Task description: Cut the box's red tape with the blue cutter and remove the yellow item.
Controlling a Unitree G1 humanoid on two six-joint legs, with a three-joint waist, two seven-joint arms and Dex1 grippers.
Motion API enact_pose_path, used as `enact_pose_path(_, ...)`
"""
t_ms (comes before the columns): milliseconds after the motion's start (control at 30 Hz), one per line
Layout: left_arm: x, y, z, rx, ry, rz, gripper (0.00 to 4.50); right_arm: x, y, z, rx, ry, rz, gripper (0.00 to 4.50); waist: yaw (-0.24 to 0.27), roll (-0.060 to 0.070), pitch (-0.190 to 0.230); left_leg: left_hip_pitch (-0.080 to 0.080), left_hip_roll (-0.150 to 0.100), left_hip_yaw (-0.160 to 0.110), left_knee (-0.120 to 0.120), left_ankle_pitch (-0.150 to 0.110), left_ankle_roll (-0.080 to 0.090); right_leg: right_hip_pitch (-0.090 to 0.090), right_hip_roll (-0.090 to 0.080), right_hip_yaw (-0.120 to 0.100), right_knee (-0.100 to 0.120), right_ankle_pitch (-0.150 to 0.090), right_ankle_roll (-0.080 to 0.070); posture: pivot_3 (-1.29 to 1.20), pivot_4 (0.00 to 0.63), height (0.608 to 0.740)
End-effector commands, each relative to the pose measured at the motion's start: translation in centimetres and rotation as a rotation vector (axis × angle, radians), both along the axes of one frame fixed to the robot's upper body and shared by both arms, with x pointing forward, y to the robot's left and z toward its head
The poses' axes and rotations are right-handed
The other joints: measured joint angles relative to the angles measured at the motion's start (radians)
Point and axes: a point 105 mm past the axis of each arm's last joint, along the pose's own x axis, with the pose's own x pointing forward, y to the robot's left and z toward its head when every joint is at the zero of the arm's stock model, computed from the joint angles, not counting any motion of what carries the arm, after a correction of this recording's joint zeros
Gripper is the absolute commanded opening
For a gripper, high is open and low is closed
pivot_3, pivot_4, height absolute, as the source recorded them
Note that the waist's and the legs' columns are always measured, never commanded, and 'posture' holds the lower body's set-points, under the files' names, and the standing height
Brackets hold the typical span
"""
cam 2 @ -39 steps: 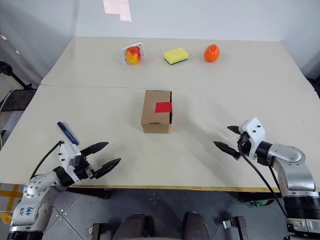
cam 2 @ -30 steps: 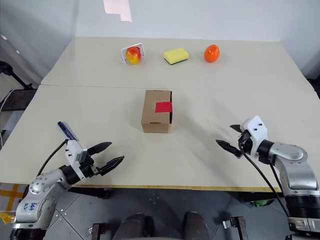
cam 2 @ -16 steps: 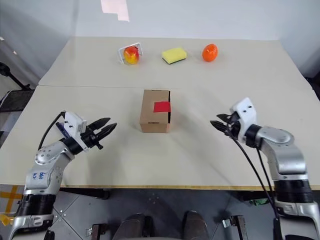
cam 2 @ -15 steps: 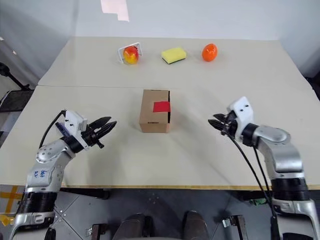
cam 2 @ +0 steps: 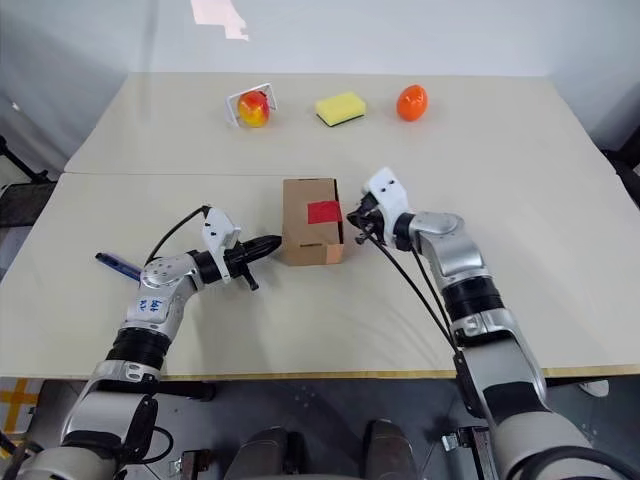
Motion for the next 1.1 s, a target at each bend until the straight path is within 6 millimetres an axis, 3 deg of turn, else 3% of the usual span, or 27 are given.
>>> enact_pose_path(33, -1.8, -2.7, 1.4, -0.01, -0.033, -0.176, 0.02, -0.4, 1.6, 2.3, 0.015, -0.053, 0.09, 0.0, -0.002, 0.0, 0.0, 0.0, 0.0, 0.0, 0.0, 0.0, 0.0, 0.0, 0.0, -0.001, 0.0, 0.0, 0.0, 0.0, 0.15, 0.74)
enact_pose_path(167, -4.8, -4.3, 1.7, 0.007, -0.008, -0.338, 0.02, -2.1, 1.3, 2.1, -0.06, -0.027, 0.195, 0.0, -0.003, 0.0, 0.0, -0.001, 0.0, -0.002, 0.0, 0.0, 0.0, 0.0, -0.002, -0.002, 0.001, 0.0, 0.0, 0.0, 0.15, 0.74)
enact_pose_path(300, -6.8, -5.5, 1.9, 0.031, 0.022, -0.429, 0.02, -3.8, -0.2, 1.1, -0.154, 0.005, 0.247, 0.0, 0.005, 0.0, 0.0, -0.001, 0.001, -0.003, 0.001, 0.0, 0.0, 0.0, -0.002, -0.002, 0.001, 0.0, 0.0, 0.0, 0.15, 0.74)
enact_pose_path(567, -8.8, -7.0, 2.0, 0.074, 0.048, -0.533, 0.02, -5.3, -4.2, -0.5, -0.31, 0.026, 0.228, 0.0, 0.011, 0.0, 0.0, -0.001, 0.0, -0.001, 0.002, 0.0, 0.0, 0.0, -0.003, -0.001, 0.0, 0.0, 0.0, 0.0, 0.15, 0.74)
enact_pose_path(767, -7.2, -4.9, 2.2, 0.097, 0.039, -0.403, 0.02, -3.1, -6.6, 0.6, -0.366, -0.118, 0.066, 0.0, 0.009, 0.0, 0.0, -0.001, 0.0, 0.0, 0.002, 0.0, 0.0, 0.0, -0.003, -0.001, -0.001, 0.0, 0.0, 0.0, 0.15, 0.74)
enact_pose_path(900, -6.7, -1.2, 3.9, 0.097, 0.068, -0.299, 0.02, -2.0, -10.0, 3.9, -0.252, -0.201, -0.165, 0.0, 0.009, 0.0, 0.001, -0.001, 0.001, 0.0, 0.002, 0.0, 0.0, 0.0, -0.003, -0.001, 0.0, 0.0, 0.0, 0.0, 0.15, 0.74)
enact_pose_path(1033, -3.9, 1.8, 5.9, 0.066, -0.006, -0.128, 0.02, -4.7, -12.9, 4.2, -0.312, -0.154, -0.187, 0.0, 0.031, 0.0, 0.001, -0.002, 0.001, -0.002, 0.002, 0.0, 0.001, 0.001, -0.005, -0.001, 0.0, 0.0, 0.0, 0.0, 0.15, 0.74)
enact_pose_path(1100, -2.5, 2.5, 6.5, 0.054, -0.056, -0.069, 0.02, -7.3, -14.0, 3.2, -0.403, -0.074, -0.148, 0.0, 0.047, 0.0, 0.001, -0.002, 0.0, -0.002, 0.002, -0.001, 0.002, 0.001, -0.006, -0.002, 0.0, 0.0, 0.0, 0.0, 0.15, 0.74)
